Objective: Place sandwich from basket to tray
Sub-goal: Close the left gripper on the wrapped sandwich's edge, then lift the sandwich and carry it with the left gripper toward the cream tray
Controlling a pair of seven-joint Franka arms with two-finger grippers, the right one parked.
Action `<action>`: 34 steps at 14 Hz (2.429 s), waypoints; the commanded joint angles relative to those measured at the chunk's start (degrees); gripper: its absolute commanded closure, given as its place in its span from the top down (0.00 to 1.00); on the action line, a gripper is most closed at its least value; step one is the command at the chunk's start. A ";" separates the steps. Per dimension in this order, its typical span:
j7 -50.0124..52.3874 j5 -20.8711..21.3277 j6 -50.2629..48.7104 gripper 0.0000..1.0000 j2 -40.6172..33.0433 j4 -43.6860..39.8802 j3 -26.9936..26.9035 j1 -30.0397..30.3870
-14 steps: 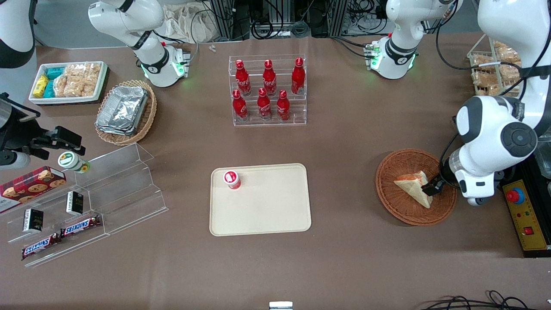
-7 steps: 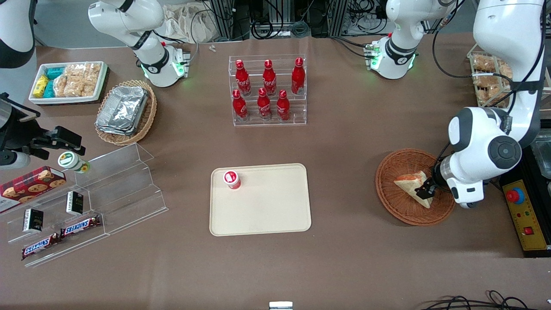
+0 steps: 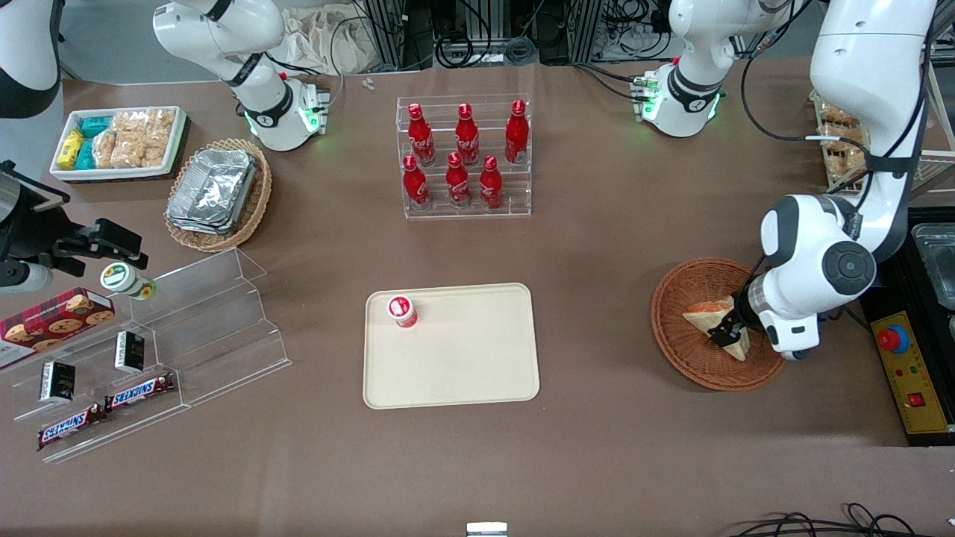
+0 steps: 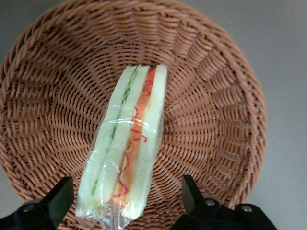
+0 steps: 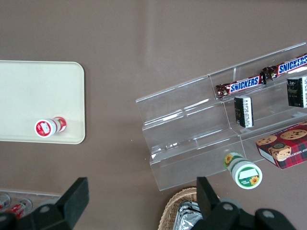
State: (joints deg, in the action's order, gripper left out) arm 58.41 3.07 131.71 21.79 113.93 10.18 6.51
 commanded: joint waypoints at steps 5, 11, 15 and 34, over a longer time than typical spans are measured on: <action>6.87 0.89 5.14 0.18 0.10 2.45 0.28 0.35; 14.19 0.80 2.34 0.00 -0.95 -2.20 1.68 -0.36; 13.58 0.89 -21.86 0.00 -2.10 -17.89 5.19 -0.27; 0.39 23.20 -25.20 0.00 23.63 -39.75 28.49 -19.25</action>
State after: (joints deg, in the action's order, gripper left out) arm 57.99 23.70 104.43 41.47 76.44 38.52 -12.74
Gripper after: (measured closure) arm 0.806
